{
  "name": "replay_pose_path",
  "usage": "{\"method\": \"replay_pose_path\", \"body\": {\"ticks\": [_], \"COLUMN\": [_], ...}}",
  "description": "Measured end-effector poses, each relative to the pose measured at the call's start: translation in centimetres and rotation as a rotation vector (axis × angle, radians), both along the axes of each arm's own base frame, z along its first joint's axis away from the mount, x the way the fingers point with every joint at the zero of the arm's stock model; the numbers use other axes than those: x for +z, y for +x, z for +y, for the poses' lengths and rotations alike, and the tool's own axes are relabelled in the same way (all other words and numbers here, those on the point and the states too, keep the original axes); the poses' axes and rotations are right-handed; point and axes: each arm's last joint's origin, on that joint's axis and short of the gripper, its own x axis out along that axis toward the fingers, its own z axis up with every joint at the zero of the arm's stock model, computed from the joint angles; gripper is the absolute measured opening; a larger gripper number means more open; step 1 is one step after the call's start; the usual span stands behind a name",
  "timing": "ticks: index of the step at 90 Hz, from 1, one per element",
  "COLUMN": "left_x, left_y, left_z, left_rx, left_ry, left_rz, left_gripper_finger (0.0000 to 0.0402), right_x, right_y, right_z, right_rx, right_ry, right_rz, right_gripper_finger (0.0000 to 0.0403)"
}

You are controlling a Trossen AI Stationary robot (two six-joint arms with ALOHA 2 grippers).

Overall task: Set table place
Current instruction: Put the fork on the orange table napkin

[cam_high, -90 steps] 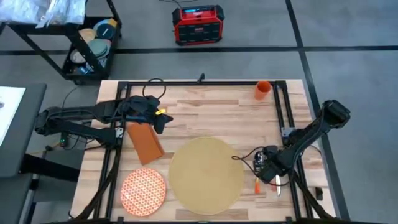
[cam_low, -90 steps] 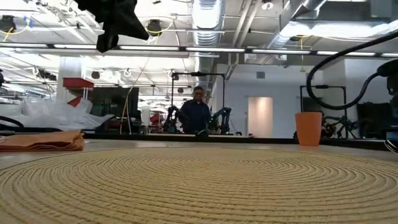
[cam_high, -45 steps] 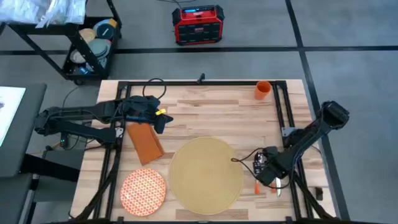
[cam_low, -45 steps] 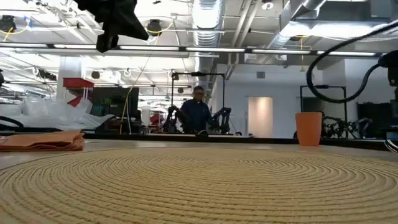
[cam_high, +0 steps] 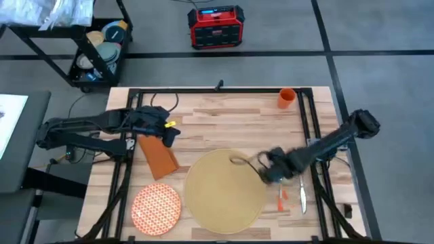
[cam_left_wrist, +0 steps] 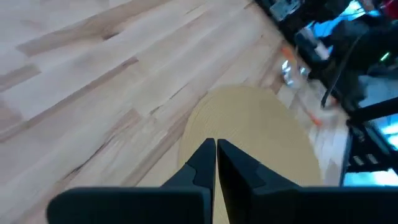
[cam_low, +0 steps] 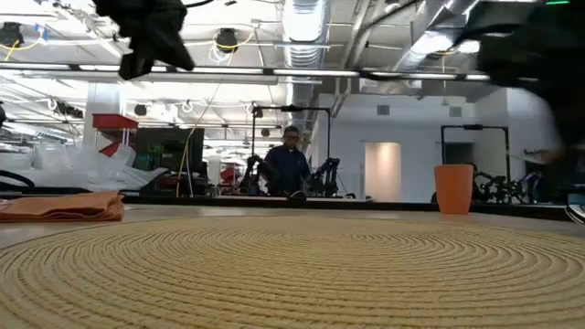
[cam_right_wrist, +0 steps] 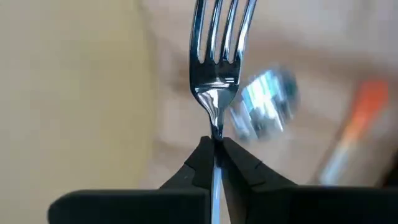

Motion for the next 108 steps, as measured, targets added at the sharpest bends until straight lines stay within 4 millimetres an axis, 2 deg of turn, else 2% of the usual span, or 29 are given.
{"method": "replay_pose_path", "body": {"ticks": [7, 16, 31, 43, 58, 67, 85, 108], "left_x": [0.1, -0.8, -3.3, -4.0, -3.9, -3.9, -3.8, -3.8], "left_y": [-1.8, -4.1, -7.0, -7.9, -8.3, -8.3, -8.3, -8.3], "left_z": [0.2, 0.1, -0.4, -0.6, -0.7, -0.7, -0.6, -0.5], "left_rx": [0.052, 0.117, 0.191, 0.221, 0.22, 0.223, 0.246, 0.265], "left_ry": [0.015, -0.024, -0.105, -0.135, -0.131, -0.134, -0.114, -0.096], "left_rz": [0.013, 0.02, 0.07, 0.024, -0.001, -0.004, -0.007, -0.007], "left_gripper_finger": [0.0, 0.0, 0.0, 0.0, 0.0, 0.0, 0.0, 0.0], "right_x": [0.9, 1.6, 1.1, -0.1, -1.6, -2.5, -2.8, -3.9], "right_y": [2.0, 4.5, 9.0, 13.0, 18.2, 20.5, 23.7, 24.6], "right_z": [-2.8, -6.1, -10.3, -12.3, -13.4, -14.0, -16.2, -19.3], "right_rx": [0.047, 0.107, 0.202, 0.301, 0.428, 0.486, 0.542, 0.565], "right_ry": [-0.053, -0.107, -0.159, -0.145, -0.112, -0.102, -0.113, -0.143], "right_rz": [-0.025, -0.052, -0.085, -0.105, -0.155, -0.17, -0.23, -0.231], "right_gripper_finger": [0.0, 0.0, 0.0, 0.0, 0.0, 0.0, 0.0, 0.0]}}
